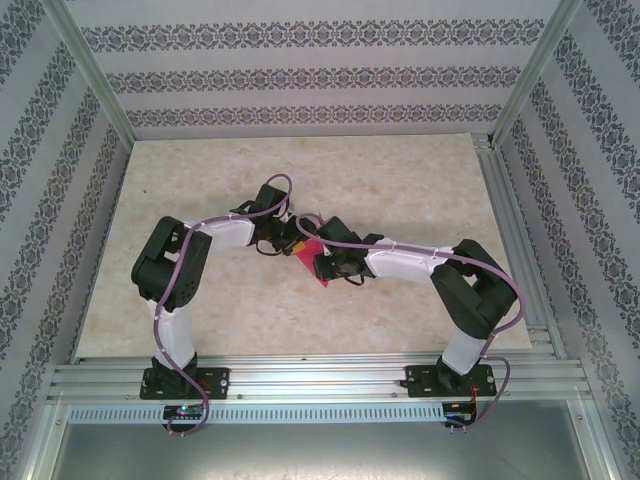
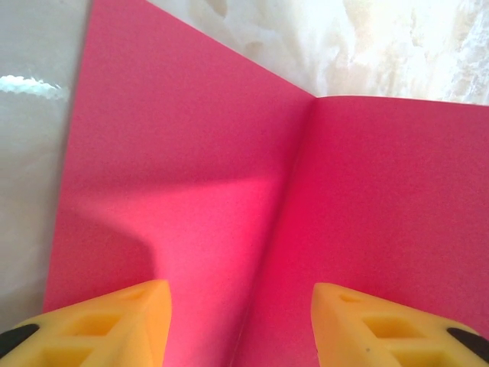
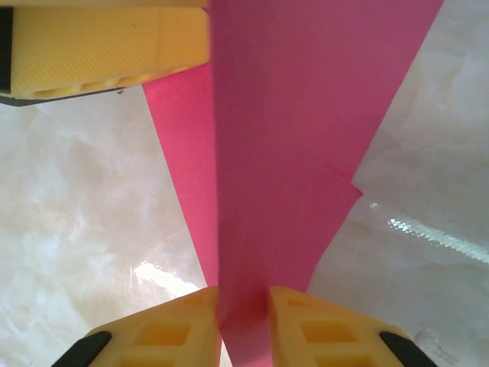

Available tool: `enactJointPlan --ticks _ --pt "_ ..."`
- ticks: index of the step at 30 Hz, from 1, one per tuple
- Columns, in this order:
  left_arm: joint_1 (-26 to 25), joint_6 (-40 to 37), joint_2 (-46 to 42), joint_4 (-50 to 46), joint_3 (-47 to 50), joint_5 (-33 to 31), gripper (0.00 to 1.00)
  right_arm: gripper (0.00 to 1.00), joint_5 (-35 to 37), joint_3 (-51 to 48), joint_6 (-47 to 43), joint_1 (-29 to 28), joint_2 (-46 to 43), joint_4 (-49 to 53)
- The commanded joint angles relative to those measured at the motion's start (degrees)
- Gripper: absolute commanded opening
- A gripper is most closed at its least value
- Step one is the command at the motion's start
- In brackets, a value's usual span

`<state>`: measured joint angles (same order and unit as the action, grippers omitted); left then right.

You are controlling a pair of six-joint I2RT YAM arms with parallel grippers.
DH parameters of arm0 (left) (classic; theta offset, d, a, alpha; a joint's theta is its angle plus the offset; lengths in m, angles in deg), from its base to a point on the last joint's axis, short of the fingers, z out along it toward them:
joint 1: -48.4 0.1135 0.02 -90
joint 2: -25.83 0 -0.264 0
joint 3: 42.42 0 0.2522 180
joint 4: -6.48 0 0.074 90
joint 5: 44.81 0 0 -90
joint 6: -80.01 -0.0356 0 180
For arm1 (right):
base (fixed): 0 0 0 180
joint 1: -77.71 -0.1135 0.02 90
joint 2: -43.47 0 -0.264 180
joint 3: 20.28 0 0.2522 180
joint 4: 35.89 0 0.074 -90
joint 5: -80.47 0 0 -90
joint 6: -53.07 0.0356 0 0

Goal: Fold a paper plane with a square sheet of paper (pick it up from the middle)

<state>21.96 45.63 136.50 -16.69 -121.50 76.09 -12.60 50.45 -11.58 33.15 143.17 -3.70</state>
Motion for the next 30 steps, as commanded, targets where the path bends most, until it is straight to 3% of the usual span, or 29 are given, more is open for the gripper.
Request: enactJointPlan --ticks 1,6,17,22,30 --pt "-0.77 -0.05 -2.32 0.97 0.90 -1.31 0.52 0.18 -1.57 1.28 0.04 0.52 -0.70 -0.55" --pt "-0.76 -0.31 -3.21 0.51 1.25 -2.09 0.52 0.09 -3.77 1.65 0.06 1.13 0.21 -0.66" --pt "1.65 0.20 -7.05 1.95 6.75 -3.63 0.53 0.11 -8.41 3.40 0.20 2.24 3.96 -1.25" --pt "1.70 1.32 -7.20 3.54 8.95 -4.33 0.36 0.14 -6.51 5.66 -0.91 1.38 4.97 1.48" --pt "1.78 0.37 -6.90 1.65 9.39 -6.90 0.25 0.13 -9.58 4.63 2.08 1.57 6.12 -1.74"
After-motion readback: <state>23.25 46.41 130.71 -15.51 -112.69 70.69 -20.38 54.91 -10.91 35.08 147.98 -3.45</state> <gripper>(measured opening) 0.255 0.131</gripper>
